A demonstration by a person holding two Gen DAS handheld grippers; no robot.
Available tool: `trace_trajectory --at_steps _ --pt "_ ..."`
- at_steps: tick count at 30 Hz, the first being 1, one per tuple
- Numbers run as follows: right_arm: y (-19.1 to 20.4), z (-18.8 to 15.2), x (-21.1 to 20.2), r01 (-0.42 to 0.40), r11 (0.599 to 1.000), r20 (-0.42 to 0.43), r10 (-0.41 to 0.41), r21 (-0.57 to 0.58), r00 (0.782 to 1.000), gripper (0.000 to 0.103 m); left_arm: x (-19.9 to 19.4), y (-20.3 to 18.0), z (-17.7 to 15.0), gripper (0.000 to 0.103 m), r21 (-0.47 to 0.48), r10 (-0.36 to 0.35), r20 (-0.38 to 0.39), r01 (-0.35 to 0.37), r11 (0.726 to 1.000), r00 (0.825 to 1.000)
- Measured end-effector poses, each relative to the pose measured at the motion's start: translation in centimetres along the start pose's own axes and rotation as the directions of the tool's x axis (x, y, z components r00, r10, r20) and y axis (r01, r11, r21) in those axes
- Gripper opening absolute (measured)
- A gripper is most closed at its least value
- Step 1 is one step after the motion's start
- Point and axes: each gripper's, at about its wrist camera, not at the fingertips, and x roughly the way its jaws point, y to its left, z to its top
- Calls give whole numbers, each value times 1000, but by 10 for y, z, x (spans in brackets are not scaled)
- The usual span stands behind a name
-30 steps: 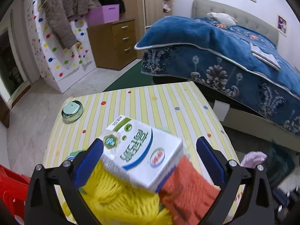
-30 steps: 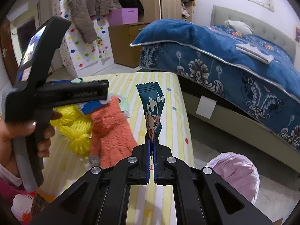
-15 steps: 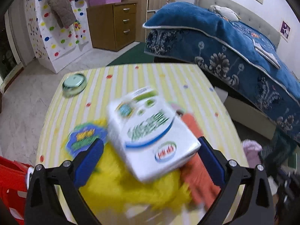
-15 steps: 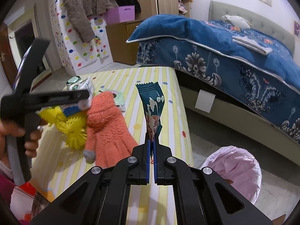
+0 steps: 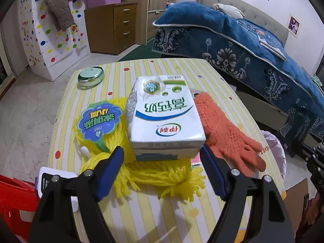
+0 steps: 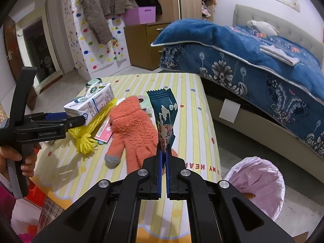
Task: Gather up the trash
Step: 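Grasp the white milk carton with the left tool while the right holds the wrapper, then carry carton and wrapper over the pink bin and open both tools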
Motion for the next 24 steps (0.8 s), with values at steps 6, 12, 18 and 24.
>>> trace_trajectory --at_steps 6,12,18,24 --pt "6 1 1 -9 1000 -1 9 -10 1000 2 -3 -11 19 96 -8 82 49 -81 997 995" --pt "7 -3 0 -7 1000 -6 7 -12 1000 2 20 -29 30 95 53 181 13 -181 982 983" --pt "5 -6 -2 -5 1000 -11 5 0 1000 2 27 -37 25 84 98 239 15 -239 966 971" --pt "7 -8 -7 -4 1000 0 4 2 1000 2 9 -24 19 72 46 160 68 -164 985 985"
